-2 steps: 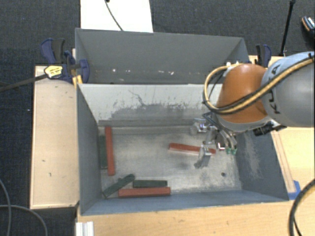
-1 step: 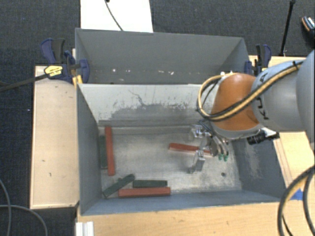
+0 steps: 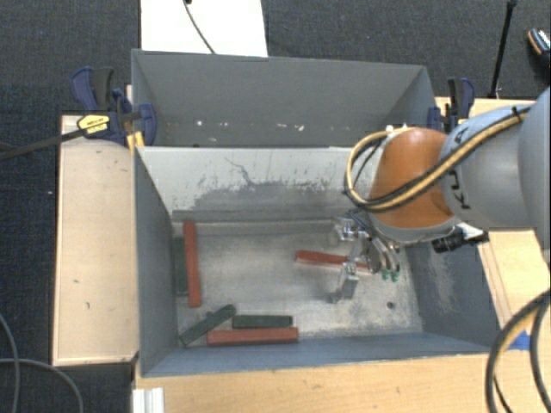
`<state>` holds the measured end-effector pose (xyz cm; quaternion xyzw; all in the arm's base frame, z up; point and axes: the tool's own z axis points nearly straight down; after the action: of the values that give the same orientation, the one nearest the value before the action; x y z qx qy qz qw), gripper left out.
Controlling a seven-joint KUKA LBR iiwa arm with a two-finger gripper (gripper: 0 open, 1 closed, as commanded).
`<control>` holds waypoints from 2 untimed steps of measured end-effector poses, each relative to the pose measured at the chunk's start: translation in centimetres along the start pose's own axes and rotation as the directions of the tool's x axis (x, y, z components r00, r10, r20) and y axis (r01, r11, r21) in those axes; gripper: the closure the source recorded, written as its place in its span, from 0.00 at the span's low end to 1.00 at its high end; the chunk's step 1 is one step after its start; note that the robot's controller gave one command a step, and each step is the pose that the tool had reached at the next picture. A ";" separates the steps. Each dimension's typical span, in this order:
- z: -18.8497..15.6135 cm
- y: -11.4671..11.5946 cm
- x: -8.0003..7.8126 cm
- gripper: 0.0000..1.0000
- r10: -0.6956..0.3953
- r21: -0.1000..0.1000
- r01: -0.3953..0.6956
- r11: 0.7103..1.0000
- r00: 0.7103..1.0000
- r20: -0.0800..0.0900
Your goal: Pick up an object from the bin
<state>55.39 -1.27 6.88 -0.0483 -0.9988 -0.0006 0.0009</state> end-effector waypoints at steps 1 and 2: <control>0.0 0.0 0.0 1.00 0.001 0.000 -0.001 1.000 1.000 0.000; -1.1 0.0 -0.1 1.00 0.002 0.000 -0.002 1.000 1.000 0.007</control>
Offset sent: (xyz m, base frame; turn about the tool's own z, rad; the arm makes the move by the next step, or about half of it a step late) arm 0.0000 0.0000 0.0000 0.0000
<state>55.48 -1.28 8.01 -0.0493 -0.9988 -0.0006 -0.0024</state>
